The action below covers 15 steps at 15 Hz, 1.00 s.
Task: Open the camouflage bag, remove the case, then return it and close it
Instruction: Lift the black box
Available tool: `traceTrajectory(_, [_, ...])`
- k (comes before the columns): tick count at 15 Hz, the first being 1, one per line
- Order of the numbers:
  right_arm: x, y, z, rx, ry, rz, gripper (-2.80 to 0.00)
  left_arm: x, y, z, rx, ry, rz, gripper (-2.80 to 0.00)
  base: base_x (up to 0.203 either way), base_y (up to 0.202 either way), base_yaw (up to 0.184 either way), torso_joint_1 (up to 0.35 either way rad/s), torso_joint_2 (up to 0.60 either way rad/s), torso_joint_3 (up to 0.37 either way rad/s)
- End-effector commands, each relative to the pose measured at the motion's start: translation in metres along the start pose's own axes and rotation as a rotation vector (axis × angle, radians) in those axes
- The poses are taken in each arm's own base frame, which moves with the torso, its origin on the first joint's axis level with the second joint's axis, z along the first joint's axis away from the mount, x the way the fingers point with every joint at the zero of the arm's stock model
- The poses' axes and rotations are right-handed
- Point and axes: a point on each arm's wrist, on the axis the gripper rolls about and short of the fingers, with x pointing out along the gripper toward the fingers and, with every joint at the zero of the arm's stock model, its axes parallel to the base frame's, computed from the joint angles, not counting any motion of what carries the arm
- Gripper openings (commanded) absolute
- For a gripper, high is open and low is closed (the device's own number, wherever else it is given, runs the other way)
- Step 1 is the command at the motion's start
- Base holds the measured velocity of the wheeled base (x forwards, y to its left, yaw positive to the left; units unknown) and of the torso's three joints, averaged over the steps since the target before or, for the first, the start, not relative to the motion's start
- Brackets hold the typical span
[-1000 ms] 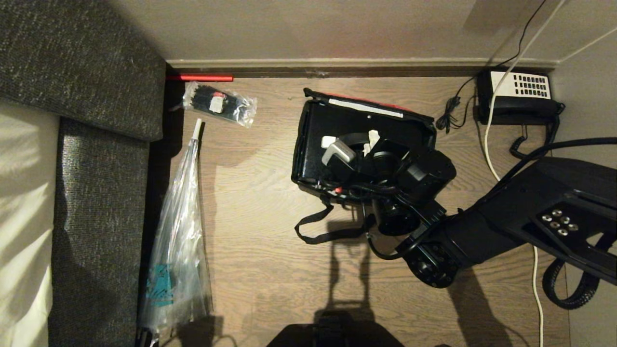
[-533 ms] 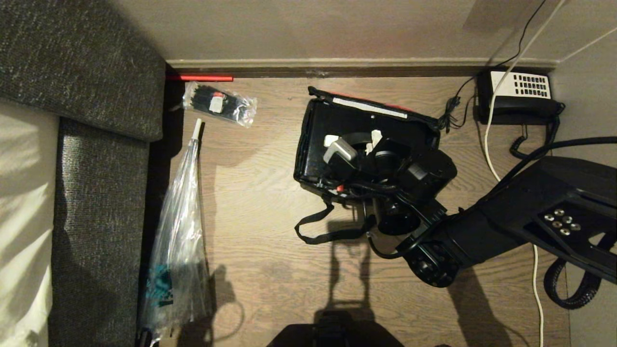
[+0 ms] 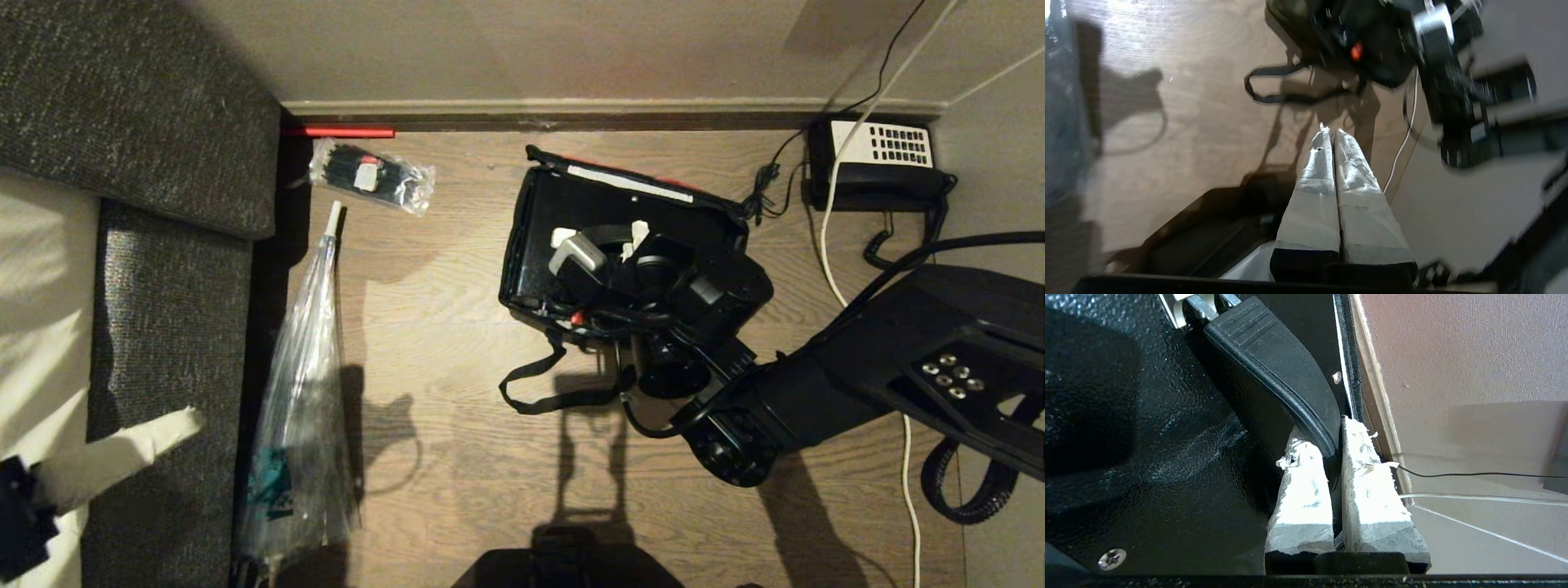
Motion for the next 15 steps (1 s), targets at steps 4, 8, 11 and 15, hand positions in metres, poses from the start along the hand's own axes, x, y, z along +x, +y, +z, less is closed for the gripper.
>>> traceTrajectory(4, [0.001,-0.002,0.000,0.010,0.047,-0.016,-2.80,0.099,0.058,0.006,-0.183,0.106,0.086,-2.80,0.000,0.000,0.000,0.000,0.00,0.000])
traceTrajectory(8, [0.002,-0.004,0.000,0.015,0.068,-0.024,-2.80,0.131,0.085,-0.002,-0.329,0.123,-0.004,-2.80,0.000,0.000,0.000,0.000,0.00,0.000])
traceTrajectory(11, [0.002,-0.005,0.000,0.021,0.068,-0.024,-2.80,0.161,0.110,-0.014,-0.337,0.130,-0.022,-2.80,0.000,0.000,0.000,0.000,0.00,0.000])
traceTrajectory(15, [-0.001,-0.003,0.004,0.034,0.058,-0.012,-2.80,0.182,0.116,-0.018,-0.420,0.120,-0.155,-2.80,0.000,0.000,0.000,0.000,0.00,0.000])
